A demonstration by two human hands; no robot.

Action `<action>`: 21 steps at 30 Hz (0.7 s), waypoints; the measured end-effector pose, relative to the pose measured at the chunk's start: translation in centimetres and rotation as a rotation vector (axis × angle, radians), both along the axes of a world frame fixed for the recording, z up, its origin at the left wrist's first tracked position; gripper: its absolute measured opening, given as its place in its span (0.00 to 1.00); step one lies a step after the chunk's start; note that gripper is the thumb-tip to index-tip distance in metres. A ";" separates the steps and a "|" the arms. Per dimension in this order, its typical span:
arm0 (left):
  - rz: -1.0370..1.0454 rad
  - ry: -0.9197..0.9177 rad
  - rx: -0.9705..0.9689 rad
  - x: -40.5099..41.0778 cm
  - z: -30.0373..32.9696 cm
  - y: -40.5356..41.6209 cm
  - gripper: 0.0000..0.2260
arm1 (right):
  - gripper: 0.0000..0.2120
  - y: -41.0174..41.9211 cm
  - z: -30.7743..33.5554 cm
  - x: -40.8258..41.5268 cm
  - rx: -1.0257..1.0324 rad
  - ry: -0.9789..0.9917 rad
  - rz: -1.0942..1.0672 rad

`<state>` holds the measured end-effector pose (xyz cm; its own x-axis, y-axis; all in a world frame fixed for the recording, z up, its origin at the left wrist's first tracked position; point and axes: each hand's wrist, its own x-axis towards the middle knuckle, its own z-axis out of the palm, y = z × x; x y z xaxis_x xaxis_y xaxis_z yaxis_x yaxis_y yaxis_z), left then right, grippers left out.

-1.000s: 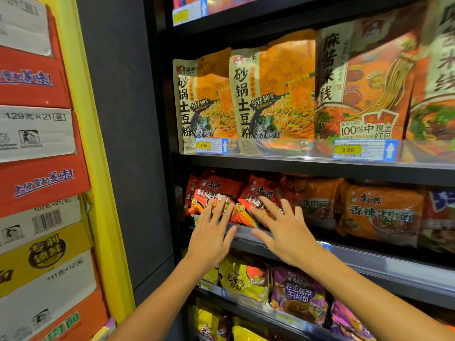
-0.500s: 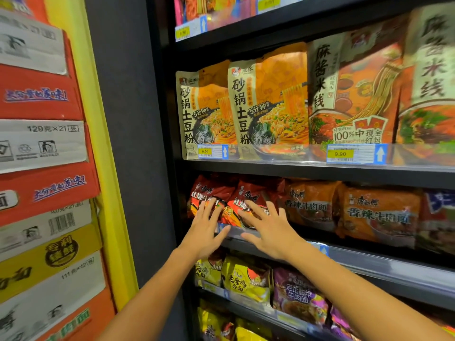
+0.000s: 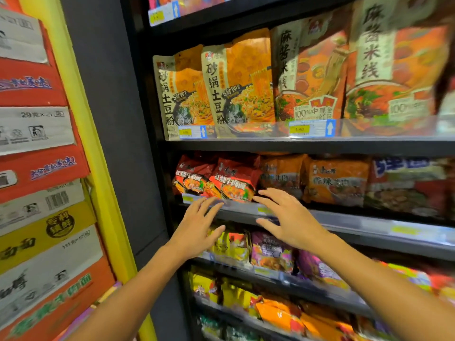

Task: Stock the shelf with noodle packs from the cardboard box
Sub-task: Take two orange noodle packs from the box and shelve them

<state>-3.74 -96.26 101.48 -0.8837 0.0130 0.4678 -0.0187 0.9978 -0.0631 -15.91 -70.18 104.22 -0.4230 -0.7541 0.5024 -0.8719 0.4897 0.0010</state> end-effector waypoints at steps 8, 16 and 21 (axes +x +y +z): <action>-0.238 -0.096 -0.038 1.3 -3.1 6.8 0.32 | 0.33 10.5 -4.0 7.5 0.010 -0.094 -0.246; -0.499 -0.284 -0.053 5.4 -8.5 15.6 0.36 | 0.32 20.4 -10.7 19.6 0.061 -0.234 -0.523; -0.670 -0.378 -0.066 8.6 -11.0 24.9 0.43 | 0.35 27.7 -14.3 29.3 0.046 -0.336 -0.718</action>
<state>4.83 -71.38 90.46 -0.7768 0.6191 0.1154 0.6229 0.7823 -0.0044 13.36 -42.44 89.96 -0.9371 -0.2565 0.2366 -0.3003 0.9380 -0.1728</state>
